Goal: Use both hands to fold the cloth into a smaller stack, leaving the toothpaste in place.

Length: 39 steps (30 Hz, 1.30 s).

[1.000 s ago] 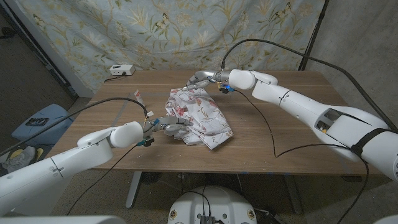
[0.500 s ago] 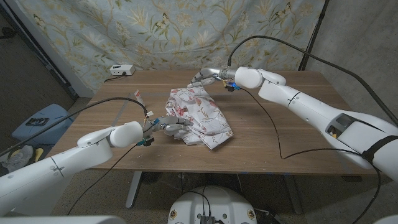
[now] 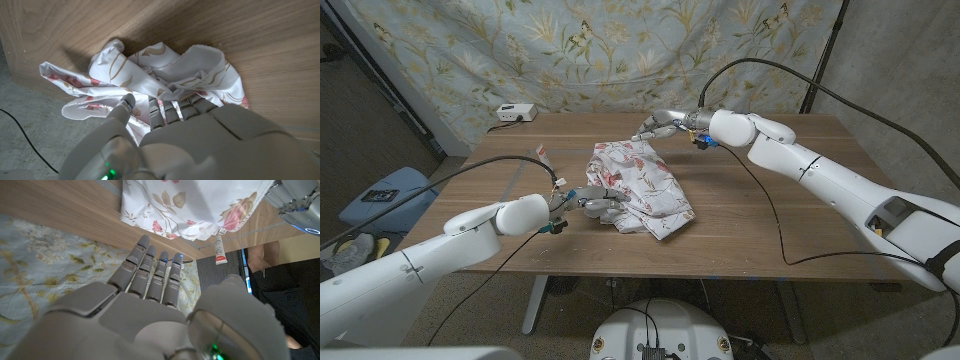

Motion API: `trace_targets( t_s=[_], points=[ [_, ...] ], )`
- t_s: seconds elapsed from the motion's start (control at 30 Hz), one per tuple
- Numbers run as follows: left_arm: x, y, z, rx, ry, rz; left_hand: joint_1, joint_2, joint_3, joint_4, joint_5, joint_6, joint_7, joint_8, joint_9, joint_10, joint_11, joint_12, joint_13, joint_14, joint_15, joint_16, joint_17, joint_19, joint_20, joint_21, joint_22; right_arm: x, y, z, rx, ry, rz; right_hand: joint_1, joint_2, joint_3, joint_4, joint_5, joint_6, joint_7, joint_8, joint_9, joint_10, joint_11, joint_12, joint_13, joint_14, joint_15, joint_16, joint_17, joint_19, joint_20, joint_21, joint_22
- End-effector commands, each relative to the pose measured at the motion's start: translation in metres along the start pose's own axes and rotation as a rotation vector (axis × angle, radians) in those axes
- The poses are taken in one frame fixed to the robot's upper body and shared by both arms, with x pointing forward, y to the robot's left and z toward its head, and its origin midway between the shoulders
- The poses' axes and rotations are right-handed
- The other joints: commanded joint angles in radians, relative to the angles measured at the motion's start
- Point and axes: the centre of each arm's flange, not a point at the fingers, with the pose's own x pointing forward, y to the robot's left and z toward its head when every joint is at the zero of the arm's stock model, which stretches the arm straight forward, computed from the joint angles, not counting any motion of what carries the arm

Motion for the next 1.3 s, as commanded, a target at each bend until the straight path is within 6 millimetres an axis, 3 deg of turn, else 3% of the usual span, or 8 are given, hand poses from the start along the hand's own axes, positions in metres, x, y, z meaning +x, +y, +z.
trace_targets(
  t_s=[0.03,0.57,0.93,1.3],
  points=[
    [0.001,0.001,0.002,0.010,-0.013,0.005,0.009,0.002,0.000,-0.008,-0.001,0.000,0.001,0.001,0.003,0.007,0.003,0.008,0.002,0.004,0.002,0.004,0.000,0.016,0.021,0.004,0.004,-0.026,0.010,-0.002,0.000,0.029,-0.002,-0.009,0.004,-0.007,0.000,0.001,0.004,-0.001,0.006,-0.001,0.005,-0.001,0.004,0.004,-0.002,-0.003,0.007,0.002,-0.002,0.002,-0.003,0.000],
    [0.001,0.001,-0.002,0.014,-0.013,-0.002,0.008,0.002,0.000,-0.007,-0.001,0.000,0.002,0.001,0.003,0.006,0.004,0.007,0.002,0.004,0.003,0.004,0.001,0.014,0.021,0.004,0.003,-0.041,0.038,0.006,0.043,0.067,0.014,-0.018,0.010,-0.011,0.005,0.003,-0.002,-0.005,0.004,-0.001,0.010,0.004,0.005,0.004,-0.010,-0.008,0.007,-0.001,-0.010,-0.004,-0.012,-0.001],
    [0.002,0.004,-0.006,0.010,-0.009,-0.001,0.007,0.002,-0.001,-0.006,-0.001,0.001,0.003,0.001,0.003,0.006,0.003,0.007,0.002,0.004,0.003,0.004,0.001,0.014,0.021,0.004,0.003,-0.033,0.056,0.004,0.062,0.091,0.029,-0.023,0.018,-0.012,0.009,0.004,-0.001,-0.006,0.004,-0.001,0.013,0.002,0.006,0.004,-0.010,-0.009,0.009,-0.002,-0.009,-0.006,-0.014,-0.001],
    [0.001,0.001,-0.009,0.009,-0.001,-0.025,0.005,0.002,-0.002,-0.003,-0.001,-0.003,0.003,0.000,0.003,0.004,0.003,0.006,0.002,0.001,0.005,0.003,0.002,0.010,0.021,0.003,0.004,-0.017,0.079,0.006,0.058,0.101,0.071,-0.045,0.053,-0.008,0.024,0.008,-0.012,-0.003,0.001,0.000,-0.003,0.006,0.000,0.005,-0.013,-0.011,0.013,0.000,-0.011,-0.008,-0.020,-0.001]
  ],
)
